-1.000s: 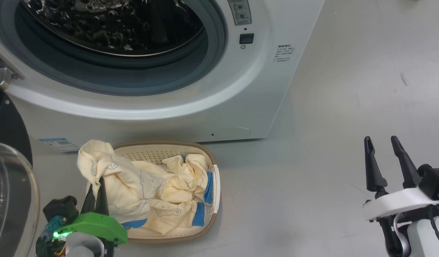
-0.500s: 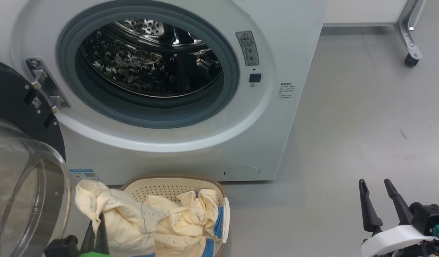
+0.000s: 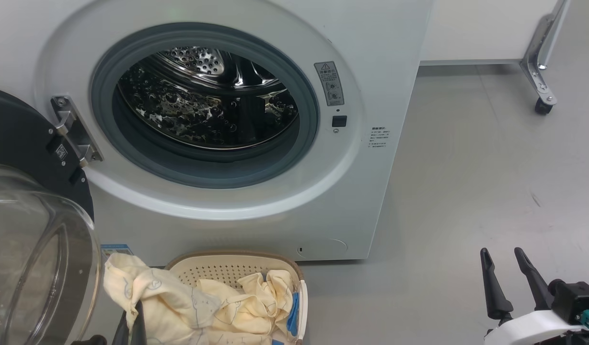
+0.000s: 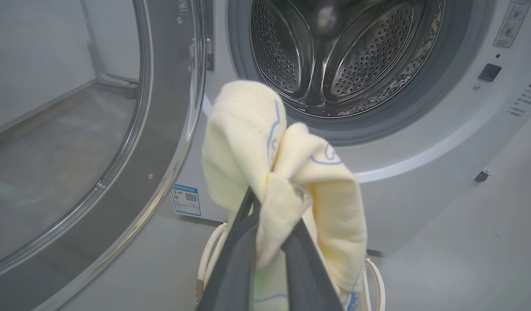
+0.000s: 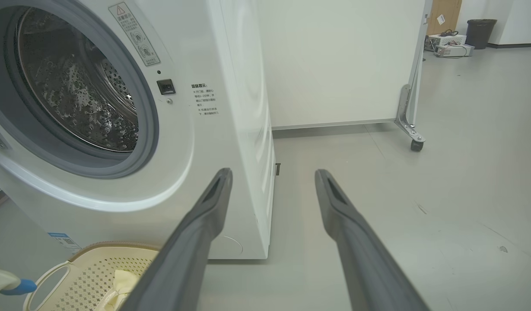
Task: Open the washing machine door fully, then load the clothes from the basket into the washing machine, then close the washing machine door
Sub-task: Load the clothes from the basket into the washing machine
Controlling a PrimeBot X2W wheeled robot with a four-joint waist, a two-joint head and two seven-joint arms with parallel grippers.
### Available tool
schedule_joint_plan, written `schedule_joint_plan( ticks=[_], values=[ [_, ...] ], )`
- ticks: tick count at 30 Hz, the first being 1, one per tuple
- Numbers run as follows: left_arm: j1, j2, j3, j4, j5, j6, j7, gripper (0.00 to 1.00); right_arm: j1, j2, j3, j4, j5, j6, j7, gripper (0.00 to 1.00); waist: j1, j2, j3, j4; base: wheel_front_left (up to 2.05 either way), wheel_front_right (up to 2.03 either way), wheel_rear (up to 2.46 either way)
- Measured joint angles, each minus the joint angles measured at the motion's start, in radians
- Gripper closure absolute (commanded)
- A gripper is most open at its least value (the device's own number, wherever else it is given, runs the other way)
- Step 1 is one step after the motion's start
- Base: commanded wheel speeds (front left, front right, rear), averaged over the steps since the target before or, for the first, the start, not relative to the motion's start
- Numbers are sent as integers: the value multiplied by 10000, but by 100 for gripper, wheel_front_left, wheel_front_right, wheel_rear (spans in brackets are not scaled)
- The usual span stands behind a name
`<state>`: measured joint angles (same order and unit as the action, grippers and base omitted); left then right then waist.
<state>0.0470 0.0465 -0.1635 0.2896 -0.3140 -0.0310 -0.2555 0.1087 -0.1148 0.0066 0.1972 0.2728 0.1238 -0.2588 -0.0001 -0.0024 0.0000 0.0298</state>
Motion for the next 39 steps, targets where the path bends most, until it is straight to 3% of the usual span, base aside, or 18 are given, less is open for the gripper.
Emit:
schedule_joint_plan(
  ticks=[17, 27, 39],
  values=[
    [-4, 0, -19, -1202, 182, 90, 0, 100, 220, -21, 514, -245, 0, 0, 0, 0, 0, 0, 284, -461, 0, 0, 0],
    [-1583, -10, -52, -1313, 583, 92, -2, 100, -180, 213, 709, -328, 4, 0, 0, 0, 0, 0, 893, -1102, 0, 0, 0],
    [-4387, 316, 660, -343, 533, 295, 504, 100, -920, 437, 1047, -389, 54, 0, 0, 0, 0, 0, 1883, -2207, 0, 0, 0]
  ],
)
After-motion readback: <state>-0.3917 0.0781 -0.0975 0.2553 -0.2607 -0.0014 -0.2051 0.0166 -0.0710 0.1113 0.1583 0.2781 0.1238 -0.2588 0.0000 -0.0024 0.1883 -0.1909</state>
